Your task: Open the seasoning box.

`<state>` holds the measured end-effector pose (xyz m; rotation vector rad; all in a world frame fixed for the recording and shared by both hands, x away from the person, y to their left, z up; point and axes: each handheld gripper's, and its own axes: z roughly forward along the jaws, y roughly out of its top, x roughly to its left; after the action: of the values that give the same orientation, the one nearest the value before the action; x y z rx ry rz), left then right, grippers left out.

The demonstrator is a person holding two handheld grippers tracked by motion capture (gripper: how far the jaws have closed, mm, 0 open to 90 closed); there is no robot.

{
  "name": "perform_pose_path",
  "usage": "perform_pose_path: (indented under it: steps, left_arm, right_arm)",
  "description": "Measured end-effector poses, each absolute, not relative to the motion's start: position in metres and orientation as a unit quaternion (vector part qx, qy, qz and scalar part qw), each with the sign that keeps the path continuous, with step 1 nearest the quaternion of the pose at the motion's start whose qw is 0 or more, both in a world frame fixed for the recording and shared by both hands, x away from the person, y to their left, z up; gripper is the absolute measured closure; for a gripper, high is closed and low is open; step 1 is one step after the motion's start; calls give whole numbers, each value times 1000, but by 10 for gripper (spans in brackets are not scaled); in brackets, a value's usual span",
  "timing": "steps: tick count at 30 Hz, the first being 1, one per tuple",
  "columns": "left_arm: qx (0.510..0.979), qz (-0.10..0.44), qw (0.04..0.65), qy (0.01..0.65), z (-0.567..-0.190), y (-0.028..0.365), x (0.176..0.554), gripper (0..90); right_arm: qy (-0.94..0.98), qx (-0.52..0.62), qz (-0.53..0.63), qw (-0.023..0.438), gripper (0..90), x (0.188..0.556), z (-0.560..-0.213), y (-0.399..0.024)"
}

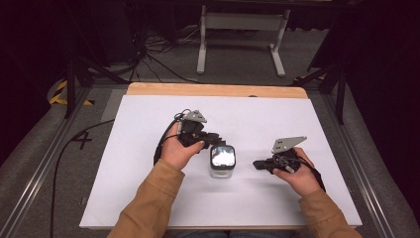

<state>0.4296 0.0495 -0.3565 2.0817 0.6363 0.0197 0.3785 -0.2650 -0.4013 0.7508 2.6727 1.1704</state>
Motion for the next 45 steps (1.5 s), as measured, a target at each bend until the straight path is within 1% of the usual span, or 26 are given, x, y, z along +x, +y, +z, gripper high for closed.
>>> perform_pose_path:
  steps: [5,10,13,15,19,23,26,32,34,36,45]
  left_arm:
    - [853,10,456,253,-358,40,436,791]
    - [849,1,457,265,-362,37,441,802]
    - [849,2,443,287,-364,38,443,820]
    - [843,-15,450,294,-364,39,445,833]
    - [844,-17,451,290,-365,38,445,838]
    - [849,-5,439,296,-367,34,447,851]
    - [847,-17,439,298,-368,34,448,859]
    - [846,-16,439,304,-368,33,448,859]
    - [846,-15,439,303,-367,33,448,886]
    - [844,-14,441,306,-367,33,448,893]
    - [847,-9,435,305,-366,32,447,893]
  right_arm:
    - [886,246,388,63,897,379,-402,-263]
    - [887,242,389,62,894,379,-402,-261]
    - [887,242,389,61,893,379,-402,-260]
    - [887,243,388,60,893,379,-402,-260]
    - [887,242,389,60,893,379,-402,-259]
    - [887,242,388,59,893,379,-403,-259]
    - [888,240,388,59,893,379,-403,-258]
    - [888,239,388,59,892,378,-403,-257]
    - [889,237,387,59,893,378,-403,-256]
    - [890,235,387,58,893,378,-403,-255]
    - [890,227,391,61,893,375,-401,-249]
